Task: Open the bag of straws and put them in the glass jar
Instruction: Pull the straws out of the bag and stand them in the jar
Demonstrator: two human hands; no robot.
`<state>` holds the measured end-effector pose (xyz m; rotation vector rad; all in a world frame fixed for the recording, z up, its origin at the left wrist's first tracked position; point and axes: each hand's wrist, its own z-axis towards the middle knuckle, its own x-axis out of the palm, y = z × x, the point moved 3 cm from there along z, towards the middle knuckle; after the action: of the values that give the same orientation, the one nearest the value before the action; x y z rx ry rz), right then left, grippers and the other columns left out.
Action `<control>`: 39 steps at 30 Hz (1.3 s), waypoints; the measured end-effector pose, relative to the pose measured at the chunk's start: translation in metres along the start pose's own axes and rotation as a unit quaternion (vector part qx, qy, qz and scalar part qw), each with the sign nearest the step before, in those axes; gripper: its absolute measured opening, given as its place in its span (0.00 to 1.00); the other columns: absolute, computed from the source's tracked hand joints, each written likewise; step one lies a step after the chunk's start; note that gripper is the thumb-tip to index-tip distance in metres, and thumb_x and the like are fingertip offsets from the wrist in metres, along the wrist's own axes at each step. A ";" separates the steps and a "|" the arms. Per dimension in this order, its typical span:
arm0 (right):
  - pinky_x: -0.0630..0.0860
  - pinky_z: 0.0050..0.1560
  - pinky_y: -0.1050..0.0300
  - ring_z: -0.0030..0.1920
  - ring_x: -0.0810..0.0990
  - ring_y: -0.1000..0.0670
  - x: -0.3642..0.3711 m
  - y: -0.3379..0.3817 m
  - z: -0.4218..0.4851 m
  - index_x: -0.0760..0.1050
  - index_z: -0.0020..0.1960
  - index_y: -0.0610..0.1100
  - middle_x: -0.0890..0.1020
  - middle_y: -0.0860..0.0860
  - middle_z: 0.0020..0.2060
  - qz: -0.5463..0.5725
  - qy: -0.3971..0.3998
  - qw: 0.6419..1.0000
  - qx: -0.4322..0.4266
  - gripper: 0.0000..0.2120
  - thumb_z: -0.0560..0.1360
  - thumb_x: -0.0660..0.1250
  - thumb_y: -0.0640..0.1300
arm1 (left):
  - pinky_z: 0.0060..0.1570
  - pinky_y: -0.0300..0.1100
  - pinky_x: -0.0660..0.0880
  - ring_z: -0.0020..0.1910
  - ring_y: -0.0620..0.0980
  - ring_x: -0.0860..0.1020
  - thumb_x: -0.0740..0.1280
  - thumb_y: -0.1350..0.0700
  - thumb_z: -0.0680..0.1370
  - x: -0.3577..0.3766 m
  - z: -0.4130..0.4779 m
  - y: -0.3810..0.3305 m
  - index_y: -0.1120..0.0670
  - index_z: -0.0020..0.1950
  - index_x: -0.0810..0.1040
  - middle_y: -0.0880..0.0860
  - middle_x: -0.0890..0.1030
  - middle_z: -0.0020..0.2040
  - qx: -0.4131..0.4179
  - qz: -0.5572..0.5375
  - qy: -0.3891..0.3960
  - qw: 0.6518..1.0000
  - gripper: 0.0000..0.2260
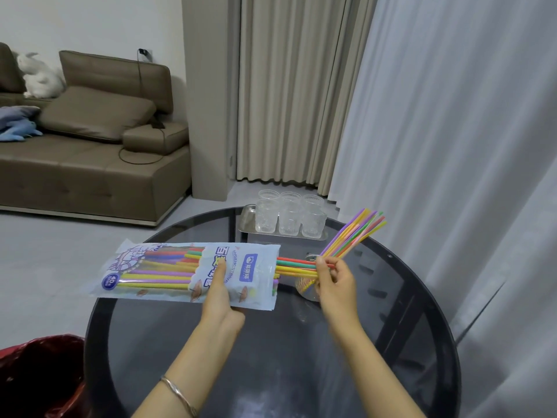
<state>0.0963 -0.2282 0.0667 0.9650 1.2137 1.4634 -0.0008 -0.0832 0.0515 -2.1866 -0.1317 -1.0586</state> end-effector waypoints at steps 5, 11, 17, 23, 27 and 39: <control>0.66 0.22 0.64 0.23 0.67 0.54 -0.001 0.005 -0.002 0.75 0.45 0.43 0.72 0.48 0.27 0.108 -0.001 0.989 0.096 0.11 0.73 0.70 0.50 | 0.38 0.47 0.79 0.25 0.43 0.81 0.69 0.52 0.75 -0.001 0.002 0.004 0.49 0.44 0.75 0.47 0.83 0.27 -0.018 -0.009 -0.009 1.000 0.04; 0.72 0.26 0.65 0.22 0.72 0.56 0.030 -0.011 -0.020 0.75 0.37 0.45 0.75 0.52 0.22 0.233 0.042 0.948 0.213 0.09 0.73 0.70 0.48 | 0.52 0.52 0.77 0.40 0.49 0.80 0.69 0.52 0.75 0.004 -0.003 0.019 0.50 0.46 0.76 0.51 0.83 0.44 -0.022 0.009 -0.006 1.000 0.04; 0.63 0.24 0.63 0.25 0.65 0.53 0.004 -0.001 -0.002 0.72 0.35 0.43 0.68 0.48 0.25 0.111 -0.022 0.987 0.117 0.15 0.79 0.61 0.47 | 0.48 0.51 0.76 0.38 0.48 0.80 0.69 0.53 0.75 0.003 -0.002 0.011 0.49 0.44 0.74 0.51 0.81 0.42 -0.025 -0.007 -0.024 0.999 0.05; 0.63 0.23 0.65 0.22 0.66 0.55 0.004 -0.001 -0.004 0.73 0.35 0.45 0.70 0.52 0.21 0.126 -0.030 0.983 0.130 0.12 0.75 0.67 0.48 | 0.51 0.52 0.76 0.40 0.49 0.80 0.69 0.53 0.76 0.004 -0.002 0.014 0.50 0.44 0.75 0.50 0.83 0.40 -0.030 -0.004 -0.008 1.000 0.03; 0.69 0.28 0.64 0.25 0.69 0.55 0.014 -0.007 -0.008 0.75 0.40 0.46 0.73 0.50 0.25 0.101 -0.025 0.983 0.154 0.08 0.75 0.67 0.48 | 0.49 0.53 0.76 0.41 0.50 0.80 0.69 0.54 0.75 0.004 -0.002 0.028 0.50 0.46 0.75 0.52 0.82 0.44 -0.042 0.011 -0.009 0.999 0.04; 0.64 0.21 0.66 0.19 0.67 0.56 -0.041 0.010 0.033 0.73 0.33 0.44 0.70 0.53 0.19 0.138 -0.144 0.977 0.069 0.16 0.78 0.63 0.47 | 0.48 0.51 0.77 0.41 0.48 0.80 0.70 0.53 0.75 0.006 0.028 0.012 0.51 0.49 0.75 0.51 0.82 0.44 -0.036 -0.034 -0.030 0.998 0.06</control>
<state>0.1351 -0.2617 0.0828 1.4345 1.0069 1.4010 0.0258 -0.0762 0.0377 -2.2937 -0.1999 -1.0508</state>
